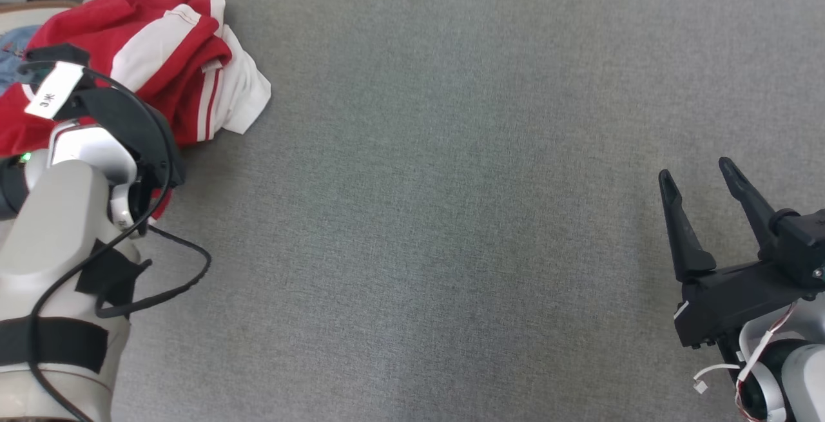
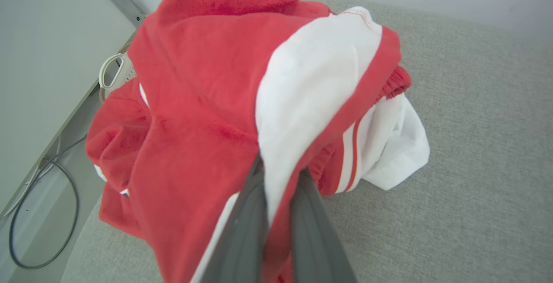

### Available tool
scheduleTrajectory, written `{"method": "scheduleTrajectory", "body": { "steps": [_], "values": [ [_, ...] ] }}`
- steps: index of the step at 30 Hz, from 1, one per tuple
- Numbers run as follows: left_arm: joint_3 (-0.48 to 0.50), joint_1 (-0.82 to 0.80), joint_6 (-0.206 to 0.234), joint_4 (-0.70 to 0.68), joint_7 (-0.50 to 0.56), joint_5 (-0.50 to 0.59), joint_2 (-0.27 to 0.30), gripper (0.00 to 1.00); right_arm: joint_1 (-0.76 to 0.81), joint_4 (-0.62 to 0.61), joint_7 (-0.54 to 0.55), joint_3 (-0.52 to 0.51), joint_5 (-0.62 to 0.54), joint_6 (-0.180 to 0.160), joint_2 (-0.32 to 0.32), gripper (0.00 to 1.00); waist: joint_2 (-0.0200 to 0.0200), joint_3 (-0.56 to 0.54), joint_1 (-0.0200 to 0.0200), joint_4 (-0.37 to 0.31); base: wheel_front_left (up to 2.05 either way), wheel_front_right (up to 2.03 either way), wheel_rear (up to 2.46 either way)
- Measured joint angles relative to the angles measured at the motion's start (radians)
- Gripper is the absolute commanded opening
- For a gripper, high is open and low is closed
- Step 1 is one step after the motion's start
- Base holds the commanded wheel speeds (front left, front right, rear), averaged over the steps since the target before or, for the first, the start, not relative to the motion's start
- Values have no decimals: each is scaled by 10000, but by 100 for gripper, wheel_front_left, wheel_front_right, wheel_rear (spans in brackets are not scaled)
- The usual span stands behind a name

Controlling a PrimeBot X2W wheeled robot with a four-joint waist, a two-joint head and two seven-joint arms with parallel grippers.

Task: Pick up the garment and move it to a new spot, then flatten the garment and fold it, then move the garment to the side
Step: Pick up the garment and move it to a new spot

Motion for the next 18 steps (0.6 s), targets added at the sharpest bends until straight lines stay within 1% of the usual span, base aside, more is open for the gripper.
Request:
{"method": "scheduleTrajectory", "body": {
  "steps": [3, 6, 11, 15, 18],
  "values": [
    [-31, -26, -36, -102, -215, 75, 201, 0, -18, 311, -159, 19, 104, 0, 222, 100, 0, -278, 0, 15, 0, 0, 0],
    [-69, -82, 46, -194, -435, 127, 221, 0, -29, 673, -309, 119, 180, 0, 479, 100, 0, -604, 0, 36, 0, 0, 0],
    [-209, -110, 29, -454, -654, 111, -242, 0, -191, 1181, -546, 337, 268, 0, 803, 100, 0, -1238, -1, 33, 0, 0, 0],
    [-385, -253, -59, -639, -821, 178, -316, 0, -288, 1578, -752, 520, 447, 0, 1141, 100, -1, -1783, -1, -48, 0, 0, 0],
    [-558, -288, -163, -723, -894, 188, -656, 0, -231, 1900, -880, 502, 522, 0, 1195, 100, -1, -2195, -2, -171, 0, 0, 0]
  ]
}}
